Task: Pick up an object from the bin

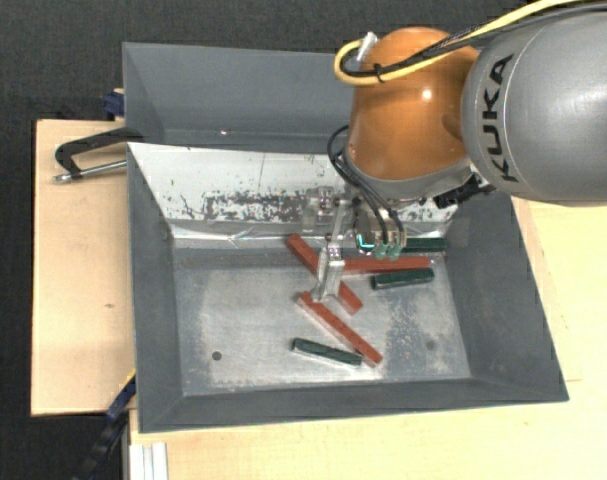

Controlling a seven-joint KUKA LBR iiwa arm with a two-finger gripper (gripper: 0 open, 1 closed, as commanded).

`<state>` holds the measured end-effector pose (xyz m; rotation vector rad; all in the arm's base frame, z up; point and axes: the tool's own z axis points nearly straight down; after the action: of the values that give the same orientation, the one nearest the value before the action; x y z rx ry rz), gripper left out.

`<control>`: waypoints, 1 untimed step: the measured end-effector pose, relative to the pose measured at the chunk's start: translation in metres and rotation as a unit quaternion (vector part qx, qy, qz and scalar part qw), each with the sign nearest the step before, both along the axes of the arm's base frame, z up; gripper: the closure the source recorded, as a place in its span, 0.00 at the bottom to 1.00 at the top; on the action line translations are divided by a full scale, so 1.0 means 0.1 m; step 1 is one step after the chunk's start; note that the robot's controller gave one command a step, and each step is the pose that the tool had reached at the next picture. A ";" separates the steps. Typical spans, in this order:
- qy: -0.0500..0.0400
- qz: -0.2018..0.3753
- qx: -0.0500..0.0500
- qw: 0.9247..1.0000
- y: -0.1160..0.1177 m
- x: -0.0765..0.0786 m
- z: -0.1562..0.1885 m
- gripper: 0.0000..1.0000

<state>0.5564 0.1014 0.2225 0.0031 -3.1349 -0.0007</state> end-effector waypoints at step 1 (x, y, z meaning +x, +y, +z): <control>-0.004 -0.001 0.001 1.000 0.00 0.02 0.05 0.00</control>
Offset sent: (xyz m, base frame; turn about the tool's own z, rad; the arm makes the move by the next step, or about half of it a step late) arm -0.0066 -0.0425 -0.1032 -0.0244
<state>0.5580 0.1010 0.2272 0.0007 -3.1437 -0.0027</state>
